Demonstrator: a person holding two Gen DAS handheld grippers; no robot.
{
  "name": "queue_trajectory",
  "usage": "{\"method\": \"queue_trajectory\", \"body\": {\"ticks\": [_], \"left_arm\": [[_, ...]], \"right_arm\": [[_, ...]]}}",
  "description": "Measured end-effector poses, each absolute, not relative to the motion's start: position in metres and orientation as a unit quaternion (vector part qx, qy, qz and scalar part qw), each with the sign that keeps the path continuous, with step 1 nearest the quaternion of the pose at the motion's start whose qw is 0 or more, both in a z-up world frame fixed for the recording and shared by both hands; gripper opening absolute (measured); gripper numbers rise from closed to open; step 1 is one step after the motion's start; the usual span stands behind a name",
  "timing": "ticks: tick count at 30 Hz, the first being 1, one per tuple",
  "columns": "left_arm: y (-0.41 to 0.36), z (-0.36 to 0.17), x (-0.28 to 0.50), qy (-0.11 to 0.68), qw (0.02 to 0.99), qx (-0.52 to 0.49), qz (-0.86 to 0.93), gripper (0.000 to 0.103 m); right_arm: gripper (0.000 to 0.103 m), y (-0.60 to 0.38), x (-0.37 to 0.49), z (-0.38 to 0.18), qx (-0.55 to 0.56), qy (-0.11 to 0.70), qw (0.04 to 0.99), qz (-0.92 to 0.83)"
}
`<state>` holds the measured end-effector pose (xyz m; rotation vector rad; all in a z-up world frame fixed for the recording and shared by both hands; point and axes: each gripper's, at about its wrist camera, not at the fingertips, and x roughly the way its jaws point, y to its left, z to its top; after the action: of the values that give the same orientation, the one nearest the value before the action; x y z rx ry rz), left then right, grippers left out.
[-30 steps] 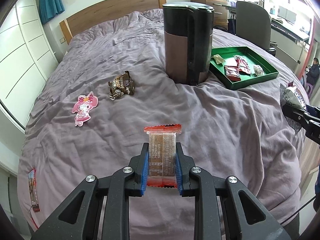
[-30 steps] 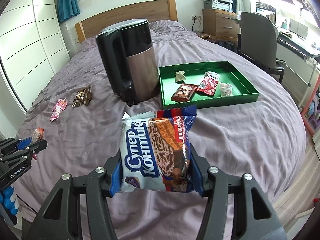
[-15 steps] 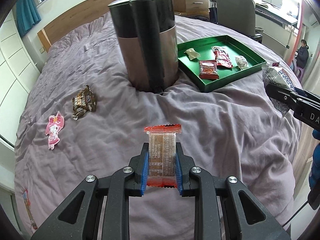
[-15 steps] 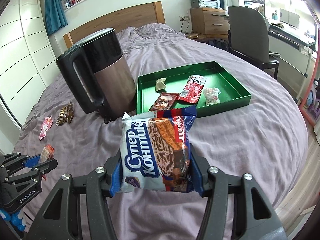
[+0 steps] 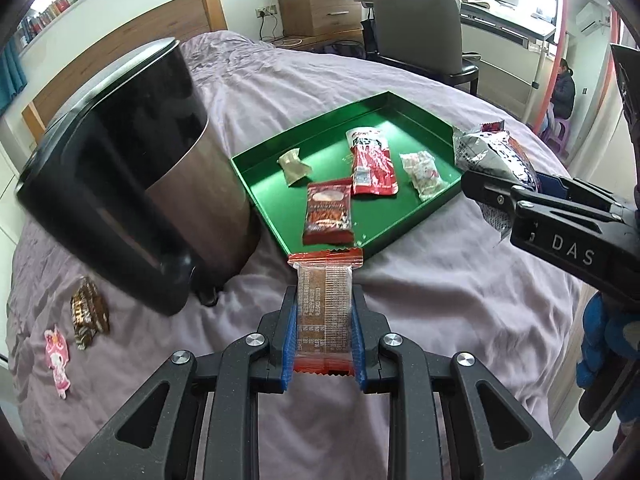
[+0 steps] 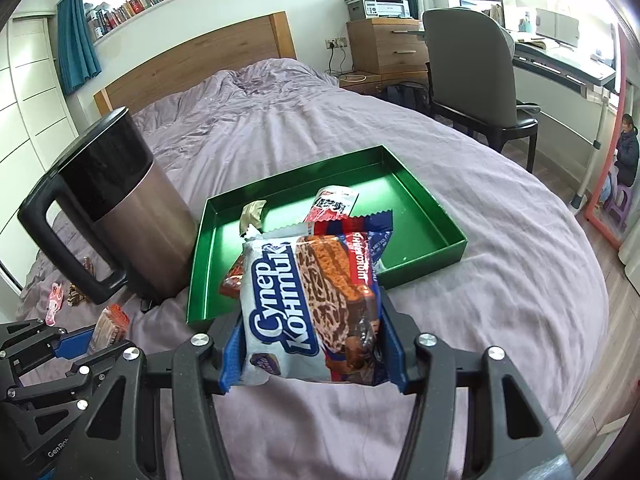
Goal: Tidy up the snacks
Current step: 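Carry the wafer bar and cookie pack over the green tray and lower them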
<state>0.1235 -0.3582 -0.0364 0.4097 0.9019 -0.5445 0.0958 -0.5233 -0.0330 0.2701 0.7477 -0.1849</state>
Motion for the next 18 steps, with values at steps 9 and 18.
{"method": "queue_trajectory", "body": {"ticks": [9,18], "left_arm": [[-0.419,-0.043,0.198,0.421,0.853,0.177,-0.252,0.019],[-0.46,-0.077,0.271,0.432,0.859,0.17,-0.217,0.019]], "right_arm": [[0.103,-0.563,0.157,-0.037,0.106,0.358,0.922,-0.105],[0.103,-0.595,0.219,-0.068,0.095,0.369,0.917,-0.119]]}}
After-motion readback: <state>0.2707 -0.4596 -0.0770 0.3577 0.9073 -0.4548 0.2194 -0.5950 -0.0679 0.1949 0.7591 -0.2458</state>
